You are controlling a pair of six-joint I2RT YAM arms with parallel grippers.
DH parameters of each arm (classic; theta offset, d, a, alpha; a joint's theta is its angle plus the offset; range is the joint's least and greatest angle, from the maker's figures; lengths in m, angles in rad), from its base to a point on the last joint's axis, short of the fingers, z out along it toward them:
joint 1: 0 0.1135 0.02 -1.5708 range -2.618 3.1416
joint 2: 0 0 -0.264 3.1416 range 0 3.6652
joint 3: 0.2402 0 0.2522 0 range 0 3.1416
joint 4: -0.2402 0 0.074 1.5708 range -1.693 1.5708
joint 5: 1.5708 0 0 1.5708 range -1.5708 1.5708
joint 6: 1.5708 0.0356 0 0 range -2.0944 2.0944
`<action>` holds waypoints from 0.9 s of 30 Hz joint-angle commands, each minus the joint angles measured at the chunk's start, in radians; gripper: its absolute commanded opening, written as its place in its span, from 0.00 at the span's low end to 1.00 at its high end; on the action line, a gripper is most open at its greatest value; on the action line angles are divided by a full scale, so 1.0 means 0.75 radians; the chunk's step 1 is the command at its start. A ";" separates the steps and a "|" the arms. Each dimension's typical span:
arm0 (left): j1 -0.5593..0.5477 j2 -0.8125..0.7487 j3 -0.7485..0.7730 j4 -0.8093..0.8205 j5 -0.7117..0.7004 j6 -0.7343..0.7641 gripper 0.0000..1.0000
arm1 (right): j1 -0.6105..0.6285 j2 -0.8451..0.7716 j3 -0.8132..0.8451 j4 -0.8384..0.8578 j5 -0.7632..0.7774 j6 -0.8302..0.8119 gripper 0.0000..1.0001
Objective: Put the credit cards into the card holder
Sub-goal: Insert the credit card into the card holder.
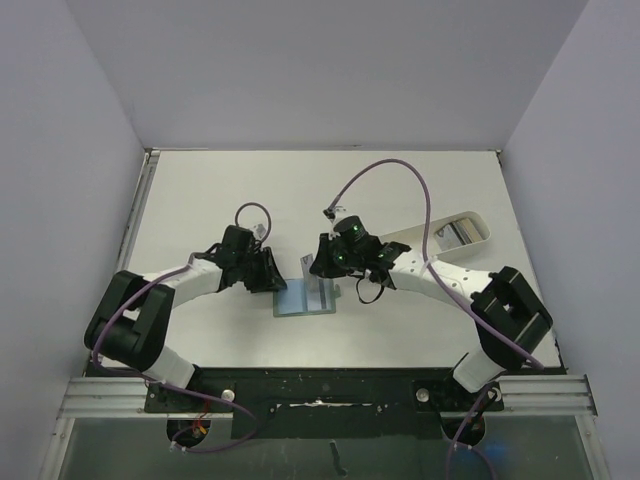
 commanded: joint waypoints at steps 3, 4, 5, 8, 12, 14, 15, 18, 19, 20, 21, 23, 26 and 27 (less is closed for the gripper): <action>-0.010 -0.165 -0.054 -0.004 -0.028 -0.137 0.32 | 0.011 0.036 -0.015 0.102 -0.063 0.054 0.00; -0.008 -0.197 -0.055 -0.010 -0.037 -0.155 0.33 | 0.010 0.037 -0.025 0.102 -0.066 0.055 0.00; -0.006 -0.223 -0.055 -0.013 -0.037 -0.168 0.33 | 0.009 0.037 -0.034 0.103 -0.070 0.057 0.00; -0.007 -0.272 -0.068 0.014 -0.020 -0.192 0.30 | -0.010 0.046 -0.053 0.125 -0.131 0.078 0.00; -0.007 -0.255 -0.133 0.081 0.018 -0.204 0.18 | -0.026 0.057 -0.070 0.162 -0.195 0.106 0.00; -0.007 -0.228 -0.150 0.101 0.035 -0.203 0.11 | -0.036 0.072 -0.076 0.180 -0.241 0.118 0.00; -0.007 -0.216 -0.160 0.113 0.046 -0.203 0.08 | -0.037 0.078 -0.077 0.183 -0.256 0.121 0.00; -0.009 -0.200 -0.189 0.134 0.053 -0.201 0.00 | -0.054 0.093 -0.081 0.176 -0.279 0.129 0.01; -0.008 -0.198 -0.195 0.139 0.053 -0.199 0.00 | -0.060 0.092 -0.087 0.178 -0.282 0.134 0.01; -0.008 -0.196 -0.202 0.147 0.054 -0.199 0.00 | -0.066 0.091 -0.093 0.179 -0.286 0.138 0.01; -0.008 -0.190 -0.208 0.157 0.059 -0.199 0.00 | -0.074 0.089 -0.099 0.180 -0.290 0.142 0.01; -0.008 -0.173 -0.219 0.169 0.066 -0.196 0.00 | -0.092 0.093 -0.114 0.191 -0.310 0.148 0.01; -0.007 -0.145 -0.233 0.183 0.064 -0.196 0.00 | -0.123 0.117 -0.116 0.192 -0.368 0.146 0.01; -0.008 -0.137 -0.238 0.192 0.064 -0.198 0.00 | -0.131 0.122 -0.117 0.188 -0.374 0.144 0.01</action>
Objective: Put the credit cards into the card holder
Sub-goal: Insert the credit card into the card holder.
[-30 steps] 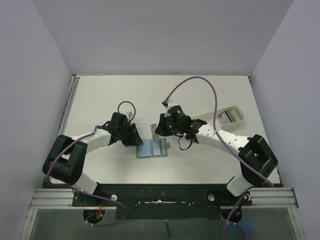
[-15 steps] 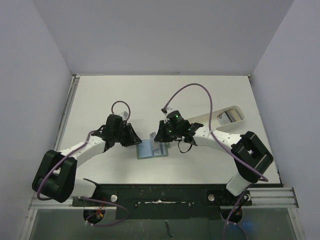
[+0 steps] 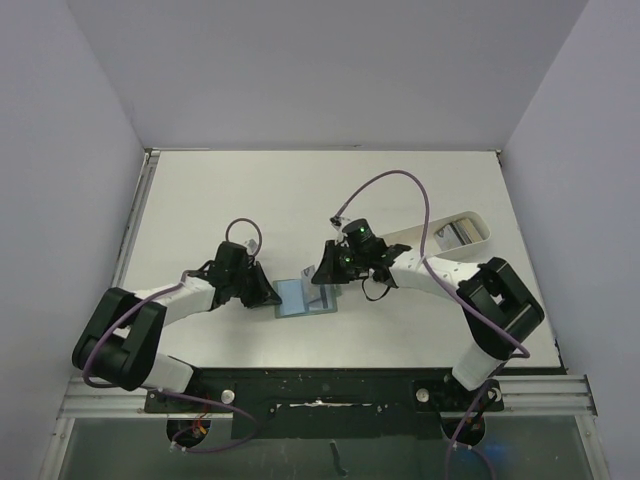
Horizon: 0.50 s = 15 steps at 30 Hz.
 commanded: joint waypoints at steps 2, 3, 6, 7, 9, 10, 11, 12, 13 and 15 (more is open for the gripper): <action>-0.005 0.042 -0.019 0.119 0.023 0.000 0.00 | -0.050 0.033 -0.013 0.071 -0.101 0.019 0.01; -0.005 0.047 -0.020 0.119 0.021 0.001 0.00 | -0.057 0.036 -0.017 0.075 -0.115 0.024 0.01; -0.005 0.059 -0.020 0.106 0.006 0.006 0.00 | -0.065 0.051 -0.031 0.090 -0.154 0.034 0.02; -0.005 0.060 -0.020 0.098 0.000 0.009 0.00 | -0.066 0.058 -0.033 0.091 -0.158 0.038 0.02; -0.004 0.058 -0.022 0.091 -0.011 0.014 0.00 | -0.066 0.072 -0.034 0.094 -0.163 0.046 0.02; -0.005 0.057 -0.022 0.087 -0.013 0.016 0.00 | -0.068 0.080 -0.036 0.102 -0.166 0.049 0.02; -0.004 0.056 -0.022 0.083 -0.017 0.016 0.00 | -0.068 0.087 -0.039 0.112 -0.175 0.056 0.02; -0.005 0.054 -0.024 0.081 -0.018 0.017 0.00 | -0.070 0.095 -0.044 0.127 -0.188 0.063 0.02; -0.004 0.053 -0.024 0.079 -0.019 0.018 0.00 | -0.071 0.102 -0.048 0.146 -0.204 0.074 0.02; -0.004 0.050 -0.027 0.075 -0.022 0.018 0.00 | -0.074 0.116 -0.054 0.164 -0.222 0.085 0.02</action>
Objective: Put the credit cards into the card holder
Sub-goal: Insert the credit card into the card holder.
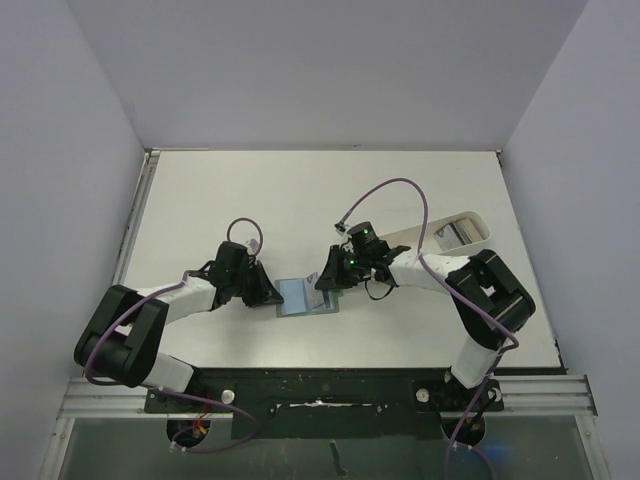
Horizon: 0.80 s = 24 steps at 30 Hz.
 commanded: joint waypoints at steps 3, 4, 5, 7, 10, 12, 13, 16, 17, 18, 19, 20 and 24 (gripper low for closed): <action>-0.006 0.006 -0.023 0.002 -0.050 0.024 0.00 | -0.013 0.024 -0.014 0.124 -0.082 0.044 0.02; -0.005 0.003 -0.024 0.002 -0.052 0.026 0.00 | -0.016 0.025 -0.020 0.138 -0.092 0.052 0.02; -0.006 0.003 -0.024 0.001 -0.054 0.026 0.00 | -0.020 0.026 -0.028 0.156 -0.107 0.064 0.02; -0.006 0.001 -0.024 -0.004 -0.058 0.028 0.00 | -0.030 0.029 -0.044 0.190 -0.132 0.081 0.02; -0.007 -0.002 -0.026 -0.006 -0.060 0.030 0.00 | -0.034 0.034 -0.050 0.199 -0.135 0.085 0.02; -0.007 -0.006 -0.028 -0.010 -0.062 0.031 0.00 | -0.037 0.041 -0.054 0.211 -0.145 0.092 0.02; -0.006 -0.008 -0.030 -0.011 -0.065 0.032 0.00 | -0.036 0.047 -0.054 0.221 -0.153 0.096 0.02; -0.005 -0.012 -0.030 -0.016 -0.069 0.031 0.00 | -0.036 0.054 -0.057 0.243 -0.175 0.109 0.02; -0.006 -0.015 -0.030 -0.016 -0.069 0.031 0.00 | -0.036 0.058 -0.057 0.247 -0.182 0.112 0.02; -0.006 -0.017 -0.030 -0.016 -0.069 0.032 0.00 | -0.035 0.059 -0.056 0.250 -0.185 0.114 0.02; -0.007 -0.019 -0.032 -0.017 -0.070 0.032 0.00 | -0.034 0.060 -0.054 0.252 -0.189 0.116 0.02; -0.006 -0.019 -0.032 -0.018 -0.072 0.033 0.00 | -0.034 0.062 -0.054 0.255 -0.191 0.119 0.02; -0.006 -0.017 -0.032 -0.018 -0.073 0.033 0.00 | -0.033 0.073 -0.060 0.284 -0.214 0.135 0.02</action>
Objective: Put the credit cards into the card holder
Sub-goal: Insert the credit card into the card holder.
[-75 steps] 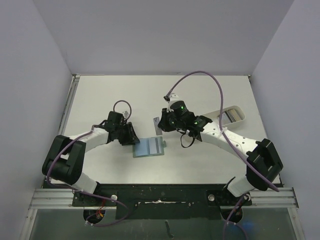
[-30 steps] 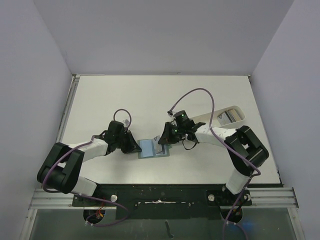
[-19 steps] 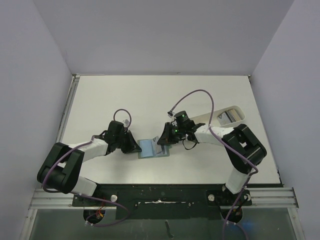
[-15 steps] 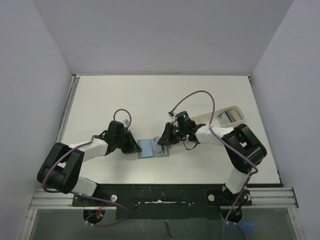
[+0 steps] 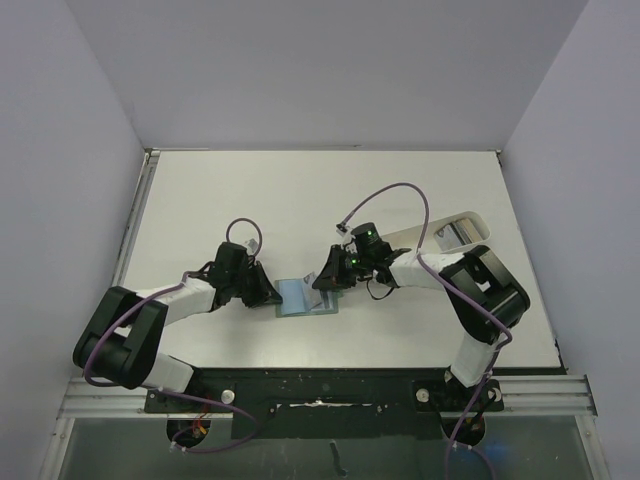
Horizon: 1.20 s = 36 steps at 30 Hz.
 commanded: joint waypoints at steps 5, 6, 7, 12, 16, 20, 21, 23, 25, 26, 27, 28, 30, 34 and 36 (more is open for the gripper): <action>-0.007 -0.004 -0.023 -0.029 -0.065 0.036 0.00 | 0.011 0.022 -0.013 0.119 -0.086 0.054 0.02; -0.007 -0.005 -0.023 -0.032 -0.066 0.036 0.00 | 0.009 0.022 -0.013 0.121 -0.089 0.058 0.02; -0.007 -0.007 -0.023 -0.035 -0.067 0.037 0.00 | 0.009 0.022 -0.014 0.127 -0.093 0.062 0.02; -0.007 -0.016 -0.025 -0.044 -0.074 0.040 0.00 | 0.007 0.023 -0.026 0.159 -0.109 0.094 0.01; -0.007 -0.024 -0.033 -0.046 -0.075 0.040 0.00 | 0.001 0.025 -0.046 0.190 -0.113 0.121 0.01; -0.007 -0.039 -0.044 -0.046 -0.074 0.031 0.00 | -0.010 0.030 -0.080 0.265 -0.128 0.169 0.01; -0.008 -0.044 -0.049 -0.043 -0.073 0.026 0.00 | -0.009 0.032 -0.082 0.269 -0.126 0.172 0.01; -0.009 -0.048 -0.058 -0.038 -0.071 0.019 0.00 | -0.009 0.030 -0.086 0.272 -0.114 0.177 0.01; -0.011 -0.053 -0.065 -0.038 -0.069 0.011 0.00 | -0.008 0.029 -0.088 0.267 -0.096 0.176 0.01; -0.011 -0.056 -0.069 -0.038 -0.069 0.008 0.00 | -0.008 0.027 -0.087 0.255 -0.082 0.170 0.01; -0.013 -0.059 -0.072 -0.038 -0.069 0.005 0.00 | -0.008 0.020 -0.087 0.236 -0.065 0.158 0.01; -0.013 -0.061 -0.077 -0.038 -0.069 0.002 0.00 | -0.008 0.011 -0.087 0.213 -0.044 0.141 0.01; -0.014 -0.068 -0.089 -0.037 -0.069 -0.012 0.00 | -0.010 -0.015 -0.092 0.176 -0.004 0.123 0.01; -0.024 -0.092 -0.108 -0.036 -0.068 -0.037 0.00 | -0.007 -0.038 -0.119 0.150 0.023 0.113 0.02; -0.029 -0.104 -0.115 -0.036 -0.073 -0.044 0.00 | -0.009 -0.031 -0.144 0.178 0.008 0.126 0.02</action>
